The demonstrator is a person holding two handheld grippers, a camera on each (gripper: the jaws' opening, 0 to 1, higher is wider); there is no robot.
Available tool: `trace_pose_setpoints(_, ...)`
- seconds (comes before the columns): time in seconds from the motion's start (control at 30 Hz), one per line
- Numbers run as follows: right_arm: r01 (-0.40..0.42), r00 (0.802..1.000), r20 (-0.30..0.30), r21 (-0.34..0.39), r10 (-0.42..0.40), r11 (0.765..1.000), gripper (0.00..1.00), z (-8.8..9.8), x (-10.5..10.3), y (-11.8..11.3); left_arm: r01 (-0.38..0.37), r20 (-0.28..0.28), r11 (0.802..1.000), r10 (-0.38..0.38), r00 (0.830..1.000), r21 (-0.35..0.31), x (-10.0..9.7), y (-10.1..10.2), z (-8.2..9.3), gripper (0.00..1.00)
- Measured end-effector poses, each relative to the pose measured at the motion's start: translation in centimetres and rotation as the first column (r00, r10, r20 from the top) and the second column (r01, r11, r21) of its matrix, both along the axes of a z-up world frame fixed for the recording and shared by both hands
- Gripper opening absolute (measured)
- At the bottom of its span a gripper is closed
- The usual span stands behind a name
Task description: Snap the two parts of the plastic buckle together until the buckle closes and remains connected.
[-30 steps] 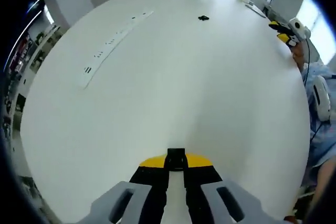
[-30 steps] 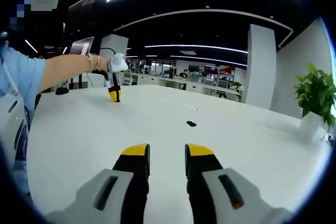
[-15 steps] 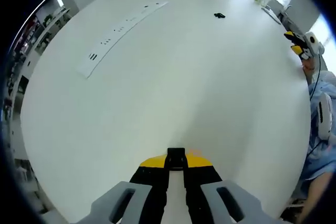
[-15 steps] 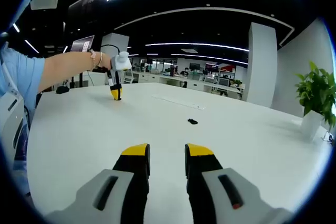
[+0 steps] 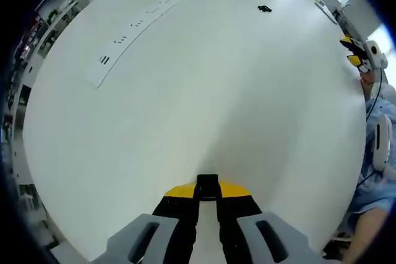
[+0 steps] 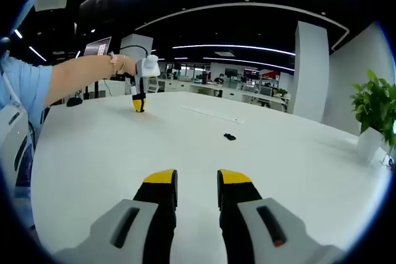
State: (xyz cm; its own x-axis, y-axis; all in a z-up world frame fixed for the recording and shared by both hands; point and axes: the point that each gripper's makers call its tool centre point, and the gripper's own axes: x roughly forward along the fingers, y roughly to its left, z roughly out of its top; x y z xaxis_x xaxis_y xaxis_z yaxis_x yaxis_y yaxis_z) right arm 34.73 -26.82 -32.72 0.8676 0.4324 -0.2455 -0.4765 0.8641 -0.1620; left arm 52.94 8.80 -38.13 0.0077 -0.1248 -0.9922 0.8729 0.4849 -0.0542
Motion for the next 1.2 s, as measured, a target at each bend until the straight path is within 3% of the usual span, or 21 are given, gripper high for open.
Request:
trace_pose_setpoints(0.53, -0.005, 1.0, 0.002, -0.013, 0.005, 1.0, 0.26, -0.2, 0.0, 0.1, -0.025, -0.011, 0.998, 0.025, 1.0, 0.054, 0.0, 0.0, -0.2, 0.09)
trace_pose_setpoints(1.03, 0.018, 1.0, 0.003, -0.01, -0.018, 1.0, 0.26, -0.1, 0.2, -0.4, -0.086, 0.033, 0.996, 0.085, 0.996, 0.0, -0.5, -0.1, -0.1, 0.09)
trace_pose_setpoints(1.2, 0.006, 1.0, -0.008, -0.012, -0.006, 1.0, 0.26, -0.4, 0.2, -0.2, -0.065, 0.033, 0.998, 0.065, 0.997, -0.018, -1.5, -0.7, -0.1, 0.09)
